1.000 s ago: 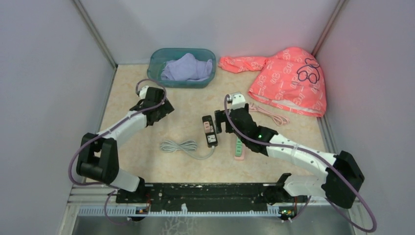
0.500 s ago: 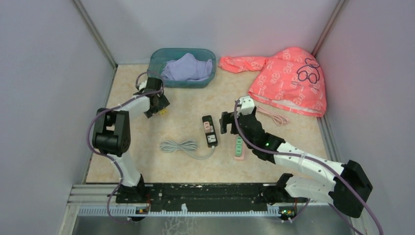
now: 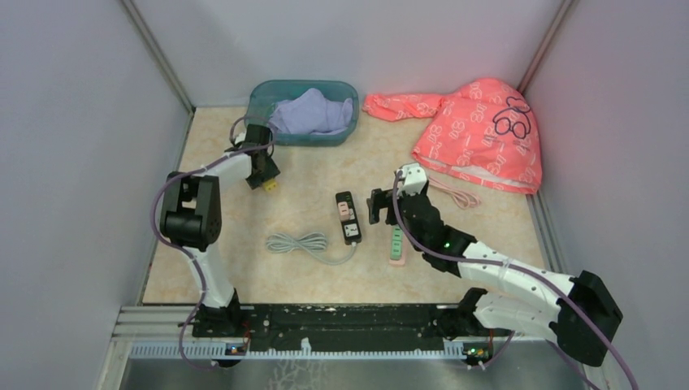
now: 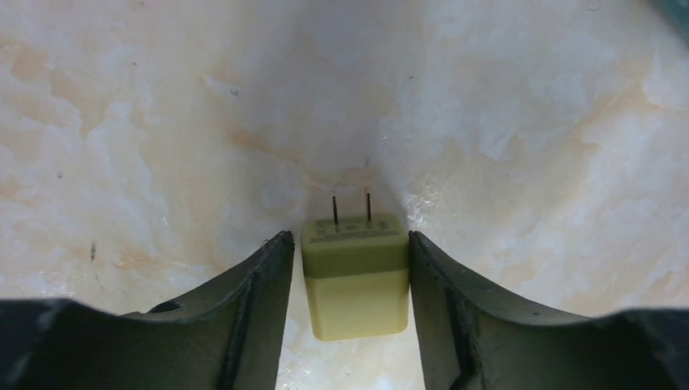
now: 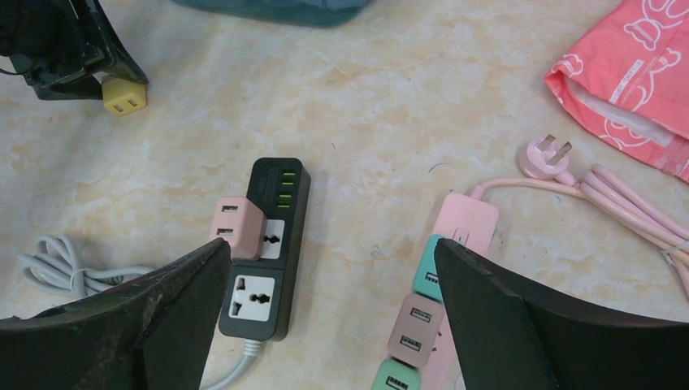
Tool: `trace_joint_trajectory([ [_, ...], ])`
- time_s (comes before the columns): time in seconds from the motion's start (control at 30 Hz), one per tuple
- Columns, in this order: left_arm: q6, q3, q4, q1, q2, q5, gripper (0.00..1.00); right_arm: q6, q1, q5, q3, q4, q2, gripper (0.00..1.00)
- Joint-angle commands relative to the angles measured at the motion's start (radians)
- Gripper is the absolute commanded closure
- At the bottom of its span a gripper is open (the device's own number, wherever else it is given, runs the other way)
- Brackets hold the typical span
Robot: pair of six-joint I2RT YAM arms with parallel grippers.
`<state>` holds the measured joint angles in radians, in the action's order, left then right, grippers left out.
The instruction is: Insert the plug
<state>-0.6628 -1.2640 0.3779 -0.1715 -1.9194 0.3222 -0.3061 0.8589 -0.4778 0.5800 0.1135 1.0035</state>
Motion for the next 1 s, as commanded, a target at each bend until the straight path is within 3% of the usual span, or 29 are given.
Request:
trace_joint_trajectory([
  [0.0, -0.003, -0.016, 0.021, 0.01, -0.021, -0.039, 0.43, 0.045, -0.007, -0.014, -0.013, 0.114, -0.03, 0.06],
  [0.2, -0.059, 0.091, -0.042, 0.01, 0.099, -0.158, 0.54, 0.073, -0.006, 0.031, -0.031, 0.199, -0.035, 0.09],
  [0.37, -0.119, 0.198, -0.106, 0.01, 0.221, -0.255, 0.59, 0.099, -0.007, 0.093, -0.05, 0.257, -0.038, 0.06],
  [0.4, -0.134, 0.217, -0.117, 0.01, 0.244, -0.277, 0.6, 0.1, -0.006, 0.1, -0.049, 0.262, -0.037, 0.01],
  [0.7, -0.313, 0.399, -0.26, -0.002, 0.448, -0.481, 0.66, 0.07, -0.007, 0.143, -0.023, 0.322, 0.002, 0.01],
  [0.97, -0.479, 0.458, -0.308, -0.093, 0.589, -0.496, 0.68, 0.052, -0.006, 0.187, -0.013, 0.452, 0.069, 0.01],
])
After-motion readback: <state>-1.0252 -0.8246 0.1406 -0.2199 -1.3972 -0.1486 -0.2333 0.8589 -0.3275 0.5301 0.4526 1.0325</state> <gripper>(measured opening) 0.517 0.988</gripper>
